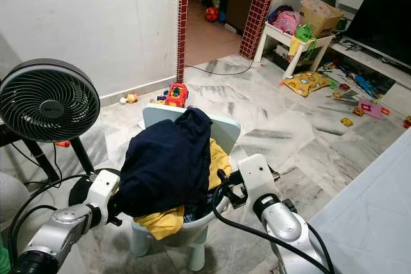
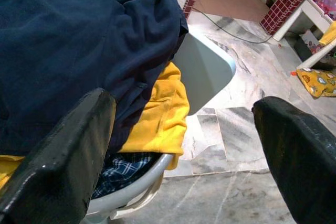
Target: Hang hanger
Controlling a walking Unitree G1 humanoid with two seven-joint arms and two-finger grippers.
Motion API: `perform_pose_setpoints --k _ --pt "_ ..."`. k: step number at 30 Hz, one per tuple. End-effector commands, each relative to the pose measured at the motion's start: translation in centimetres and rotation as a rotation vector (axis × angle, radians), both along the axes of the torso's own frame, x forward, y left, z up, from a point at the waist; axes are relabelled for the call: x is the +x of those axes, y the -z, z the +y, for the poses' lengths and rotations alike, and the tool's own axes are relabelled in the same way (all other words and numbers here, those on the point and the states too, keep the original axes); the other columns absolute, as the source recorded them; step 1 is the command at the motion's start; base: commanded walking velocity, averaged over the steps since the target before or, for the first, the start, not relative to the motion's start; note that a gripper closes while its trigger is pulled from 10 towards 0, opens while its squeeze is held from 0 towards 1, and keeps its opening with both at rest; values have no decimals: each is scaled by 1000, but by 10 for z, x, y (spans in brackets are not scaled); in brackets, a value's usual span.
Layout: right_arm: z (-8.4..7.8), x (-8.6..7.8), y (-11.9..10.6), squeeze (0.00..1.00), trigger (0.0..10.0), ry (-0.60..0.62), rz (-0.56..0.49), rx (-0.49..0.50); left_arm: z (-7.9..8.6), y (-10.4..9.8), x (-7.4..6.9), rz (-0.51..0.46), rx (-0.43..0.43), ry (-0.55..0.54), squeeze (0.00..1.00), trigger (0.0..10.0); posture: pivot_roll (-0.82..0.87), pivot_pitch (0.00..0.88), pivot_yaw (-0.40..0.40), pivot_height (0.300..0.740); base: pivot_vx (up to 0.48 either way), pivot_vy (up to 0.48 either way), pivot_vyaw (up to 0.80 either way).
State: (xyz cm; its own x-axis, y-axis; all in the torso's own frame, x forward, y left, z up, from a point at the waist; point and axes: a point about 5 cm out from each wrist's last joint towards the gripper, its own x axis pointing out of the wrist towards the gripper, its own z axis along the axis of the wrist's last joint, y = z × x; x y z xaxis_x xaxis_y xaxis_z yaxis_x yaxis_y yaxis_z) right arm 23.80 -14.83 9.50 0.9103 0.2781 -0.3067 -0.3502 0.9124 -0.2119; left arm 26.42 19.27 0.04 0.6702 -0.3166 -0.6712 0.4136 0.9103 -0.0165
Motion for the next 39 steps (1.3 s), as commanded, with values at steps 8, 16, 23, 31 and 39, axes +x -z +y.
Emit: perform_pose_setpoints --k 8,16,23,31,39 --pt "-2 0 -5 0 10000 -31 -10 -10 2 -3 9 -50 21 0 0 0 92 0 -119 740 0 0 0" --pt "-2 -1 -4 0 10000 -39 -3 -11 3 -5 11 -59 25 14 0 0 93 0 -119 740 0 0 0" --pt "-1 -2 -2 0 10000 -40 2 -8 -6 -25 17 -74 -66 -26 0 0 97 0 -117 740 0 0 0" --pt "-1 3 -4 0 10000 -43 -6 -9 -33 -50 27 -122 -57 219 0 0 102 0 -120 740 0 0 0" --pt "-3 2 -4 0 10000 -38 -7 -14 -55 -86 44 -161 -318 120 0 0 100 0 -124 740 0 0 0"
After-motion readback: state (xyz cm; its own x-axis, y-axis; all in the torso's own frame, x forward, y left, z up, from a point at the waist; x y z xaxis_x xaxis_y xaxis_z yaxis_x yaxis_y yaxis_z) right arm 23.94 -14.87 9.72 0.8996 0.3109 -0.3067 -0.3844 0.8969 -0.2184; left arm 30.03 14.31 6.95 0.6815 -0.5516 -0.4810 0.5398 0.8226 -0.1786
